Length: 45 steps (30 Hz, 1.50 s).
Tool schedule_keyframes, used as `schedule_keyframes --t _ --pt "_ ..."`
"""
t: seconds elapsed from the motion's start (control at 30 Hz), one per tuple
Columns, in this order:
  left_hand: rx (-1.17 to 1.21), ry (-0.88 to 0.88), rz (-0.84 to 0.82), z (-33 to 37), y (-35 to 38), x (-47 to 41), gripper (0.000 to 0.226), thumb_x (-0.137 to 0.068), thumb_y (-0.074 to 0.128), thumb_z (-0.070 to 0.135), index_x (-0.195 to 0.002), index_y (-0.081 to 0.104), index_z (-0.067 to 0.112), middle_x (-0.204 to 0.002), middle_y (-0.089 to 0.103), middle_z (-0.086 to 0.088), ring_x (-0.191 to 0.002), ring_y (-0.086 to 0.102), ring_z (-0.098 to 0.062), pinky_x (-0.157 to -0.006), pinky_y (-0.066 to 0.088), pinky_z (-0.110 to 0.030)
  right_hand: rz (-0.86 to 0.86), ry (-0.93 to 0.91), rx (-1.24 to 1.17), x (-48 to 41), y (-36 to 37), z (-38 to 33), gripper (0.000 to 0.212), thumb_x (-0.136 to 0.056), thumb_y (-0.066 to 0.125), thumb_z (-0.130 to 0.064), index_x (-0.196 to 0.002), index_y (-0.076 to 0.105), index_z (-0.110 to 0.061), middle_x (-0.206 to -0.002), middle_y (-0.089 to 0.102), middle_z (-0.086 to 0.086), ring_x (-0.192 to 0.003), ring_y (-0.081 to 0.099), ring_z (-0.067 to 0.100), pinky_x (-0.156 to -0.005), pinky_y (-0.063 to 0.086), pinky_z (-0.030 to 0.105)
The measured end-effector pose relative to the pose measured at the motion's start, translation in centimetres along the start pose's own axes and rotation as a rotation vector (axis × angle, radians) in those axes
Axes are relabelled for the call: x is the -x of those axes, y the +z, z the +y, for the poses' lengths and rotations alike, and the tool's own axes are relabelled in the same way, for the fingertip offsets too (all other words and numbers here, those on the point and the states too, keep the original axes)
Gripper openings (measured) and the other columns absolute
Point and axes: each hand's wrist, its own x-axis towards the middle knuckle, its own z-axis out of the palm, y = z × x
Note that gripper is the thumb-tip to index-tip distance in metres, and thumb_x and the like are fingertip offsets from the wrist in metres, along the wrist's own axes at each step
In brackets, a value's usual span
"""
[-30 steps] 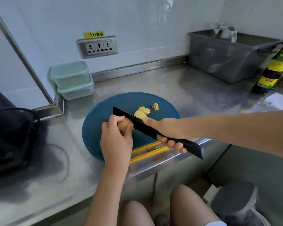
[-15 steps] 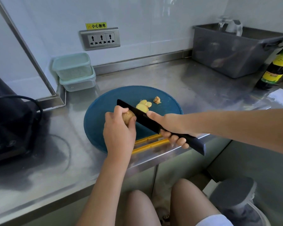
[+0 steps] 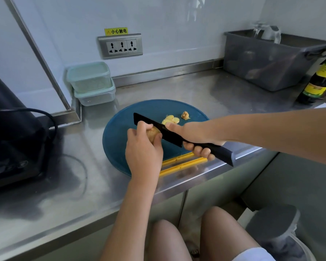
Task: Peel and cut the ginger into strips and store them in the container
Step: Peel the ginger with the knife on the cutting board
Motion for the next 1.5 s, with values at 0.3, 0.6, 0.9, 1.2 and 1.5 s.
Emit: schedule_keyframes --t 0.3,0.6,0.9,1.2,1.5 --pt "0.006 0.007 0.008 -0.2 -0.1 0.1 0.022 -0.088 0.063 0.027 -0.105 0.052 0.019 -0.096 0.047 0.002 -0.079 0.052 -0.014 -0.059 0.036 -0.019 0.018 -0.017 -0.039 -1.4 0.8 -2.5 0.072 -0.082 0.024 -0.085 -0.059 0.035 -0.017 -0.046 0.034 -0.001 -0.035 0.029 0.014 -0.044 0.029 0.021" --pt "0.154 -0.062 0.029 -0.8 -0.2 0.5 0.020 -0.088 0.062 0.025 -0.104 0.051 0.019 -0.096 0.049 0.002 -0.077 0.052 -0.012 -0.054 0.032 -0.012 -0.003 -0.112 -0.064 -3.1 1.5 -4.8 0.070 -0.086 0.024 -0.081 -0.059 0.035 -0.017 -0.046 0.035 0.000 -0.035 0.030 0.015 -0.043 0.033 0.021" --pt "0.170 -0.113 0.037 -0.6 -0.5 0.7 0.044 -0.088 0.063 0.030 -0.127 0.044 0.023 -0.109 0.043 0.010 -0.089 0.050 -0.005 -0.057 0.037 -0.005 -0.083 -0.169 -0.158 -3.4 0.0 -2.3 0.069 -0.084 0.030 -0.082 -0.060 0.037 -0.018 -0.048 0.037 -0.001 -0.037 0.031 0.013 -0.040 0.031 0.020" --pt "0.100 -0.115 0.025 -0.6 -0.3 0.4 0.040 -0.088 0.062 0.035 -0.124 0.049 0.026 -0.115 0.046 0.008 -0.094 0.053 -0.010 -0.060 0.035 -0.003 -0.116 -0.353 -0.324 -2.5 -4.8 2.0 0.067 -0.083 0.036 -0.080 -0.058 0.036 -0.018 -0.052 0.032 0.000 -0.040 0.028 0.013 -0.039 0.030 0.023" --pt "0.185 -0.111 0.026 -0.6 -0.3 0.5 0.036 -0.080 0.070 0.031 -0.113 0.054 0.032 -0.110 0.053 0.009 -0.097 0.058 -0.011 -0.071 0.042 -0.009 -0.143 -0.489 -0.421 -0.4 -5.0 3.8 0.066 -0.088 0.031 -0.074 -0.060 0.037 -0.015 -0.050 0.033 0.001 -0.039 0.028 0.015 -0.039 0.029 0.023"
